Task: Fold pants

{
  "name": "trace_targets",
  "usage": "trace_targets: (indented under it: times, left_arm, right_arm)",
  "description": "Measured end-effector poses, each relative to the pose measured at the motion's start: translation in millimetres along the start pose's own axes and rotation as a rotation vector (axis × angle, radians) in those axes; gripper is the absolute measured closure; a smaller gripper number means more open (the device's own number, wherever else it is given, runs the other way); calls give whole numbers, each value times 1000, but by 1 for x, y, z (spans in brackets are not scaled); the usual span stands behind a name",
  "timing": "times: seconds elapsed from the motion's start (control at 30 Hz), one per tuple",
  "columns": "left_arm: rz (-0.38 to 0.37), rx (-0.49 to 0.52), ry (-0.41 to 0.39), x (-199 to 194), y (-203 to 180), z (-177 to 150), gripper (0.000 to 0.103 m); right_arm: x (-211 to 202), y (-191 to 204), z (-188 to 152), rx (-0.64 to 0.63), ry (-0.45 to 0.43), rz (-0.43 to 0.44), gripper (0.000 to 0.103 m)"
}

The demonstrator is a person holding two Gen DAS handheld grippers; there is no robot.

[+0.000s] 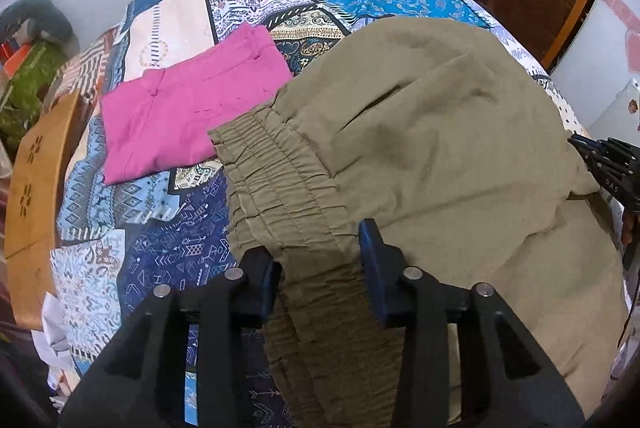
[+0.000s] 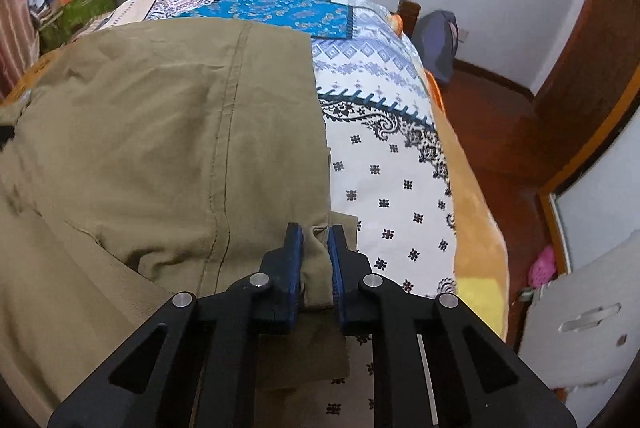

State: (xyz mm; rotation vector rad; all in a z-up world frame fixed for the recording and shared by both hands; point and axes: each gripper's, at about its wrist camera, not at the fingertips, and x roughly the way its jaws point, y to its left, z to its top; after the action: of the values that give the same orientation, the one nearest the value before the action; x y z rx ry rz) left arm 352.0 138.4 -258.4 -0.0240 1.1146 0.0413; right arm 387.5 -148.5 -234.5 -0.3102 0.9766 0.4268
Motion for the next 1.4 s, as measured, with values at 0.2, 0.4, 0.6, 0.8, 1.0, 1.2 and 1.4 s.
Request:
trace_targets:
  times: [0.2, 0.4, 0.6, 0.8, 1.0, 1.2, 1.4]
  left_arm:
    - [-56, -51, -30, -29, 9, 4, 60]
    - [-32, -115, -116, -57, 36, 18, 41]
    - [-21, -150, -108, -42, 54, 44, 38]
    - [-32, -174, -53, 2, 61, 65, 28]
    - [-53, -197, 32, 51, 70, 67, 24]
    - [-162, -281, 53, 73, 83, 67, 24]
    - [-174, -260, 54, 83, 75, 70, 28]
  right_arm:
    - [-18, -7, 8, 44, 28, 39, 89]
    - [-53, -7, 28, 47, -60, 68, 68]
    - [-58, -4, 64, 27, -142, 64, 50]
    - [-24, 1, 104, 9, -125, 96, 48]
    - [20, 1, 127, 10, -72, 103, 44]
    - [75, 4, 147, 13, 48, 150, 44]
    - [92, 5, 156, 61, 58, 191, 75]
